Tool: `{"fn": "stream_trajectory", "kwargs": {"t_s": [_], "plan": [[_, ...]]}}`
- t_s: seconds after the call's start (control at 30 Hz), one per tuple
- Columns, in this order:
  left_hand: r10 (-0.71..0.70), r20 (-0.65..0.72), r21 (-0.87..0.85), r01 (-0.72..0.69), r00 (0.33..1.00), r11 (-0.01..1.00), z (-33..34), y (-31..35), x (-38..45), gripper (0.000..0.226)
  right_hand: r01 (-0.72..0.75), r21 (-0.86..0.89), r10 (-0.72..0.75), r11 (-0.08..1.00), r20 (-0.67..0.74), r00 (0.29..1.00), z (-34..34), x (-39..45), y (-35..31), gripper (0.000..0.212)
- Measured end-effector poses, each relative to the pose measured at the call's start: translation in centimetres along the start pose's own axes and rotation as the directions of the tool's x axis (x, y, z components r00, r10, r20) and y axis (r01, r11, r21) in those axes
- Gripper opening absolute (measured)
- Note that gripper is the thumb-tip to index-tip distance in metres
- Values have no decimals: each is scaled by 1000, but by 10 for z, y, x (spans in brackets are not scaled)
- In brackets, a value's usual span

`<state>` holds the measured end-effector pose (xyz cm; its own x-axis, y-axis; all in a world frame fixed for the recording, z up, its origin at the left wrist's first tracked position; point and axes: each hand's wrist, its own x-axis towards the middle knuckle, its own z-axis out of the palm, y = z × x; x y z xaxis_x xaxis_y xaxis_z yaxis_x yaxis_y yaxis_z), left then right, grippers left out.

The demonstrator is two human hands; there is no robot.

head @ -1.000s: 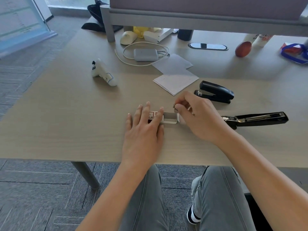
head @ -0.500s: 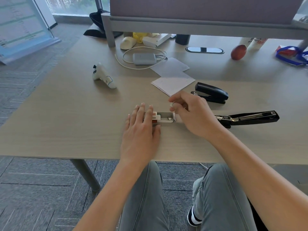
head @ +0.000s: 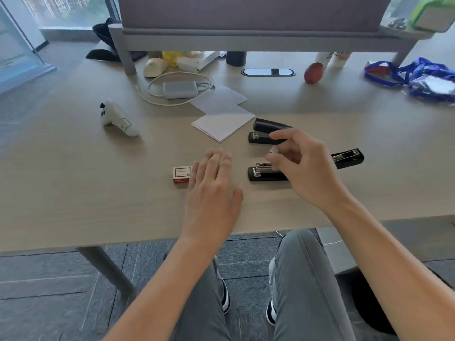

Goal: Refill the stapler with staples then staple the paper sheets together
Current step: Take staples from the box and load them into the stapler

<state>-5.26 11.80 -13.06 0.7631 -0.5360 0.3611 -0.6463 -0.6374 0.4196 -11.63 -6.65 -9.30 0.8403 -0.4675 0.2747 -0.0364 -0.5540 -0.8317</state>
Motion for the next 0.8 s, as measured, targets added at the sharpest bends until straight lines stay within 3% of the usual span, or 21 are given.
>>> {"fn": "stream_trajectory", "kwargs": {"t_s": [0.1,0.2,0.4,0.8], "plan": [[65,12,-51,-64,998,997,11,21,1,58,-2,-52,0,999,-31,1000,-20,-6,10,19],[45,17,-108,-43,999,993,20,39,4,55,36,-190,-44,981,-38,998,-39,-10,16,18],[-25,85,-10,26,996,1000,36,53,14,64,129,-461,-114,878,60,992,-56,-5,27,16],[-46,67,36,44,997,998,44,52,10,61,96,-546,-5,832,166,986,-62,10,33,14]]}}
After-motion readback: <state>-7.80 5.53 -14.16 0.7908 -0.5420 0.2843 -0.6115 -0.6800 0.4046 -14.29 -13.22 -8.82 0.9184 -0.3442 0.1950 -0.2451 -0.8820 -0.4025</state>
